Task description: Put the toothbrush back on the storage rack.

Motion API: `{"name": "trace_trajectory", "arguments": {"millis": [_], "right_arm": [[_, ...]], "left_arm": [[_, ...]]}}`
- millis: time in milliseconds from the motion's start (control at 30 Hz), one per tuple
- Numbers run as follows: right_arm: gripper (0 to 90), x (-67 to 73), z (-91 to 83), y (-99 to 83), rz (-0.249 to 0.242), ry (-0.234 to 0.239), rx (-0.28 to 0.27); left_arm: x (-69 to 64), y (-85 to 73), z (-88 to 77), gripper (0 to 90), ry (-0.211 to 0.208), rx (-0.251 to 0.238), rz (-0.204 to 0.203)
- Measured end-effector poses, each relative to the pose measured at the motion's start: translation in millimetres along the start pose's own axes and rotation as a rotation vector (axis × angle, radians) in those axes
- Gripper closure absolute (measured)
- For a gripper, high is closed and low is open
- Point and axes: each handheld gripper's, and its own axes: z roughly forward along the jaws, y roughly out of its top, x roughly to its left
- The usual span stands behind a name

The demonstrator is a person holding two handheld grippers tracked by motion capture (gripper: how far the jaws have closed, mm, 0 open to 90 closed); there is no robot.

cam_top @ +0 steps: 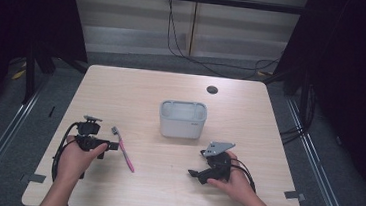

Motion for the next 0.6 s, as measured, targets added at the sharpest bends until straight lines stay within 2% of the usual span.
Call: {"name": "trace_trajectory", "arguments": {"millis": [33, 100, 167, 233, 533, 567, 600], "right_arm": [[13.8, 0.0, 0.0, 0.0, 0.000, 0.000, 0.000], [13.8, 0.0, 0.0, 0.0, 0.000, 0.000, 0.000], [13.8, 0.0, 0.0, 0.0, 0.000, 0.000, 0.000], [13.8, 0.0, 0.0, 0.0, -0.001, 0.000, 0.000], [13.8, 0.1, 0.0, 0.0, 0.001, 0.000, -0.001], [13.8, 0.1, 0.0, 0.0, 0.001, 0.000, 0.000], [13.8, 0.1, 0.0, 0.0, 0.001, 0.000, 0.000]], "left_arm": [[-1.9, 4.9, 0.8, 31.5, -0.006, 0.013, -0.029], [-4.2, 11.7, 1.7, 32.9, -0.018, 0.043, -0.063], [-6.9, 18.3, 4.1, 33.7, -0.009, 0.079, -0.093], [-7.9, 23.8, 7.5, 35.4, -0.016, 0.109, -0.143], [-9.3, 30.9, 24.0, 40.3, 0.030, 0.174, -0.220], [-10.3, 32.0, 25.2, 41.7, 0.040, 0.193, -0.248], [-9.8, 33.1, 25.7, 42.3, 0.039, 0.214, -0.241]]}}
